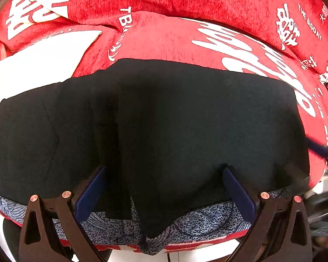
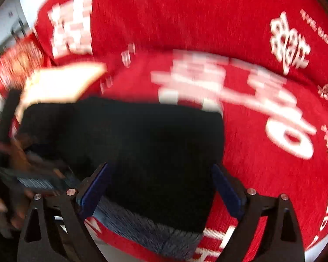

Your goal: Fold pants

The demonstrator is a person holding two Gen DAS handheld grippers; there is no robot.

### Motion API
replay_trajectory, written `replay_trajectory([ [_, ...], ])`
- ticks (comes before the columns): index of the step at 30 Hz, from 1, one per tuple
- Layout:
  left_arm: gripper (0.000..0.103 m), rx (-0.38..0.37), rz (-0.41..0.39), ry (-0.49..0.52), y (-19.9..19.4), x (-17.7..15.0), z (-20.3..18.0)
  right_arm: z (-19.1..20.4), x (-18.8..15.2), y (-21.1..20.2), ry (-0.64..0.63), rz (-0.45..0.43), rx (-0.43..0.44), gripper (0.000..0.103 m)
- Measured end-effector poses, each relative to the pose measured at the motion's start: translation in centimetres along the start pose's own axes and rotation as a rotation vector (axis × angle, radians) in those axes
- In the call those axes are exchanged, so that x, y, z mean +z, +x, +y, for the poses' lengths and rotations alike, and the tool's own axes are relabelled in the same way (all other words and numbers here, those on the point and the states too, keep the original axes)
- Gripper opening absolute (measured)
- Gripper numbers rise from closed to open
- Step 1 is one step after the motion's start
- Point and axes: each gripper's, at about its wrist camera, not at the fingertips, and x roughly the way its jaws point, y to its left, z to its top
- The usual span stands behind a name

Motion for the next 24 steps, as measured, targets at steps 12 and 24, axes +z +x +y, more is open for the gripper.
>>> replay_trajectory([
  [12,0.103,-0.009,0.007,-0.005,-0.3,-0.1,0.4,2.4,3.5,-3.3,-0.070,-0.126,-0.084,0.103],
  [24,0.103,0.090,-0.103,-0.233,-5.7,-2.1,11.7,6.7,4.6,-0.7,-0.206,-0.062,0.010,0.103],
])
